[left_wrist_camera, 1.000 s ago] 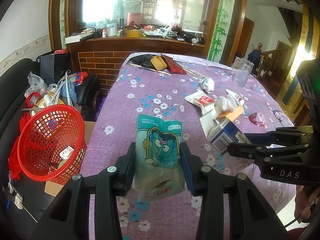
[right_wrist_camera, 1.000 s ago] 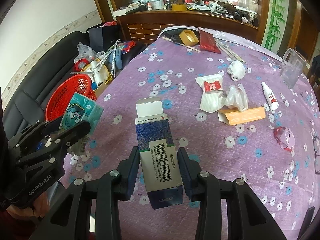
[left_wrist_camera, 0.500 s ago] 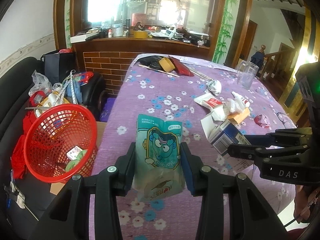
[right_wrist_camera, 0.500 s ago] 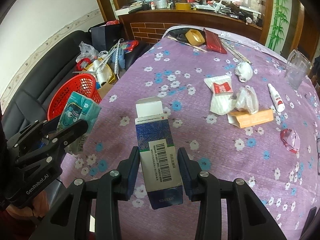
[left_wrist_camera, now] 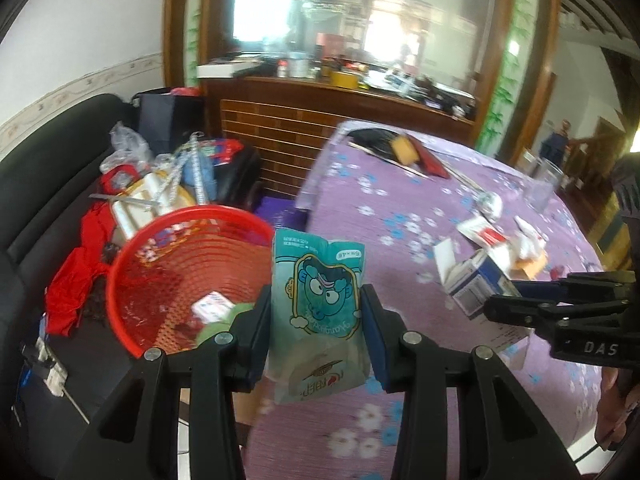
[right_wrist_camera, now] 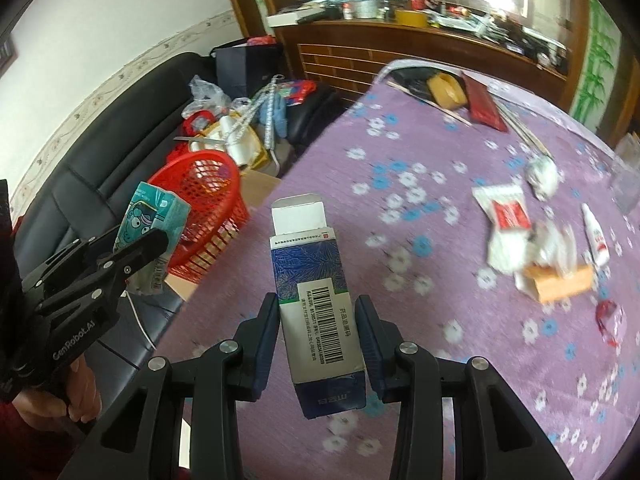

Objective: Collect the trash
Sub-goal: 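Release the teal packet into the red basket while the right tool drops the box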

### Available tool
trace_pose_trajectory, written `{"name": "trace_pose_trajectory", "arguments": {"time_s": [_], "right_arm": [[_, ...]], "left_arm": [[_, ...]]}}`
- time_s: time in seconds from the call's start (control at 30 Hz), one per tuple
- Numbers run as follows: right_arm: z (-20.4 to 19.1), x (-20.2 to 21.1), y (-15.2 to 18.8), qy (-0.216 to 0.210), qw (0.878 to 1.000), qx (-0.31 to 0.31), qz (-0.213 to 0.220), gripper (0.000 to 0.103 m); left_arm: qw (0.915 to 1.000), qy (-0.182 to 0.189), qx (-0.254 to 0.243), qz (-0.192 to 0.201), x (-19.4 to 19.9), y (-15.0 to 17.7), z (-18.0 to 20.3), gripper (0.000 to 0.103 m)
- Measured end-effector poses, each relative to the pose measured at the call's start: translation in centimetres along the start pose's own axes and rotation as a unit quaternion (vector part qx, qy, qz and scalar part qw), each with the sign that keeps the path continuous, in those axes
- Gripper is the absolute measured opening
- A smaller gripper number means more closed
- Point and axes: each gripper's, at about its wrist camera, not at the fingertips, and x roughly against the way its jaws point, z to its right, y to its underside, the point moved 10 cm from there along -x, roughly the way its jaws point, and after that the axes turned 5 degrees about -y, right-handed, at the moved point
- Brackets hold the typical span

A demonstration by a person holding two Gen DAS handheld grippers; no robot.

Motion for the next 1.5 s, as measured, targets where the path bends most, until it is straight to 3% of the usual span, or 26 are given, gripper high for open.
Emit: {"name": "trace_pose_trajectory", "arguments": {"time_s": [0.33, 0.7, 1.27, 1.4, 1.5], "right_arm": [[-6.1, -3.2, -4.9, -0.048, 0.998, 0.037, -0.014, 0.043], [-11.1, -7.0, -7.6, -0.077, 0.995, 0.055, -0.036, 0.043], [-12.8, -11.6, -10.0, -0.098, 0.993, 0.032, -0.056, 0.043], [-13.2, -12.8, -10.7, -0.101, 0.993, 0.027, -0.056, 0.045], [-12.7, -12.8, -11.2, -0.105, 0.993, 0.009, -0.048, 0.054]], "left_arm": [[0.9983, -0.043, 0.039, -0.004, -0.9, -1.0, -6.6, 0.041], [0.9970, -0.055, 0.054, -0.014, -2.4, -1.4, -9.7, 0.041], [0.9960, -0.051, 0.065, -0.032, -5.8, -1.8, -11.8, 0.041], [0.9959, -0.057, 0.065, -0.026, -5.8, -2.1, -12.3, 0.051], [0.9953, -0.063, 0.069, -0.023, -5.6, -2.1, -12.7, 0.054]]}}
